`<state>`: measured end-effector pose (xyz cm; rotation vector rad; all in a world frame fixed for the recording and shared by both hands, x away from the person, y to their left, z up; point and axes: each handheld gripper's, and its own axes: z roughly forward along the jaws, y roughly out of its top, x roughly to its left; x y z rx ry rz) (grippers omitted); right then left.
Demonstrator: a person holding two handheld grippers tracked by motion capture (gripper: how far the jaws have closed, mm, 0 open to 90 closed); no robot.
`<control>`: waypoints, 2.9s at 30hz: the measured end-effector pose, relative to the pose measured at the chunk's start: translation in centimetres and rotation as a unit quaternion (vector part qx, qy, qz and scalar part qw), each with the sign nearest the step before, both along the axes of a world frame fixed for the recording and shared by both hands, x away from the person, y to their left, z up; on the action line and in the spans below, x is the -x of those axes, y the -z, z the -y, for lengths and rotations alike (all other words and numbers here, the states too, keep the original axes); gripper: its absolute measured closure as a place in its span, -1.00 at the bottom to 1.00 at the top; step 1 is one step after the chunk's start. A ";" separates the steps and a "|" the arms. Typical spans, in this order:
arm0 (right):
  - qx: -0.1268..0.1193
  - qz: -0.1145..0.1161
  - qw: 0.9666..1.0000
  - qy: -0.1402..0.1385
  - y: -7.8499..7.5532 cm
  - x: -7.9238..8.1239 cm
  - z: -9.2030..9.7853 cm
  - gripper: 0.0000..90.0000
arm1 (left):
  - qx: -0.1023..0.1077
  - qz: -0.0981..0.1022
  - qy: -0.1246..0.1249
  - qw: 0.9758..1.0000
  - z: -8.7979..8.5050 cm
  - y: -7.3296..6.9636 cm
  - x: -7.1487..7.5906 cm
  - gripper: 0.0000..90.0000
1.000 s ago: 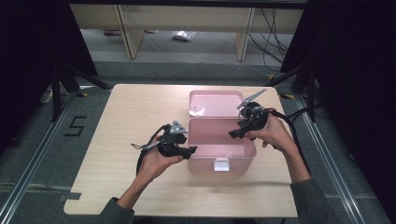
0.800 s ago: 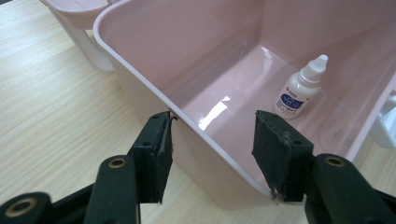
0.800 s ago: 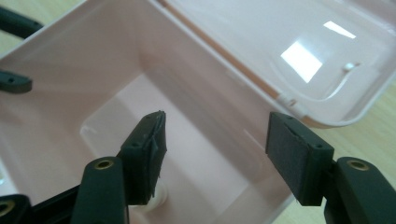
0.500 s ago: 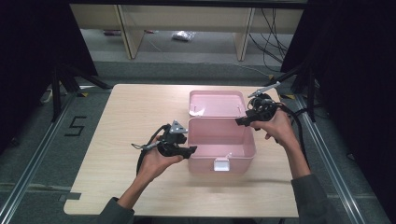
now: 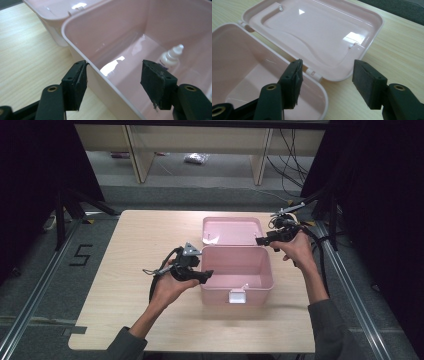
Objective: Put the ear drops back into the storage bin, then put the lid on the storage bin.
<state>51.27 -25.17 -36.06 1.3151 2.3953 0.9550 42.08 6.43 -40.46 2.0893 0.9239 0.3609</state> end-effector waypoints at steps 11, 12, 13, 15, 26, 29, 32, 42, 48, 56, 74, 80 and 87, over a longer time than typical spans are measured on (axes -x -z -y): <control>-0.002 -0.002 1.000 0.021 -0.1 -1.0 0.6 -0.07 | -0.029 -0.013 -0.032 0.999 0.8 -0.1 -4.0 -0.16; -0.008 0.005 1.000 0.022 0.0 -1.1 0.6 -0.07 | -0.029 -0.017 -0.033 0.999 0.8 0.0 -4.2 -0.12; -0.001 0.000 1.000 0.024 -0.2 -1.2 0.7 -0.05 | -0.030 -0.018 -0.034 0.999 0.8 0.0 -4.5 -0.12; -0.004 0.000 1.000 0.028 -0.1 -1.5 0.8 -0.02 | -0.027 -0.019 -0.034 0.999 0.7 0.1 -5.0 -0.04; -0.012 0.005 0.997 0.080 1.3 -4.3 0.1 0.11 | -0.031 -0.034 -0.028 0.999 1.2 0.8 -6.6 0.26; -0.006 -0.001 0.996 0.087 1.5 -5.0 0.1 0.15 | -0.037 -0.029 -0.030 0.998 1.4 0.9 -6.6 0.43; 0.006 0.000 0.996 0.086 1.7 -5.6 -0.1 0.18 | -0.040 -0.028 -0.027 0.998 1.3 0.9 -6.6 0.57; 0.021 -0.003 0.996 0.085 2.8 -7.1 -0.4 0.22 | -0.049 -0.023 -0.031 0.998 1.4 0.9 -6.8 0.64; 0.002 -0.012 0.995 0.100 3.5 -7.7 -0.2 0.29 | -0.036 -0.024 -0.042 0.998 1.5 1.0 -6.8 0.66; 0.000 -0.008 0.995 0.103 4.2 -8.4 0.2 0.32 | -0.051 -0.023 -0.037 0.998 1.5 0.8 -6.6 0.66; 0.013 -0.014 0.993 0.117 4.6 -9.1 0.0 0.53 | -0.034 -0.027 -0.043 0.998 1.4 1.0 -6.2 0.64; 0.019 -0.011 0.993 0.113 4.8 -9.2 -0.2 0.60 | -0.033 -0.025 -0.043 0.998 1.4 1.0 -6.1 0.64; 0.036 -0.007 0.992 0.121 5.2 -9.3 -1.1 0.70 | -0.041 -0.024 -0.038 0.998 1.3 0.9 -6.1 0.64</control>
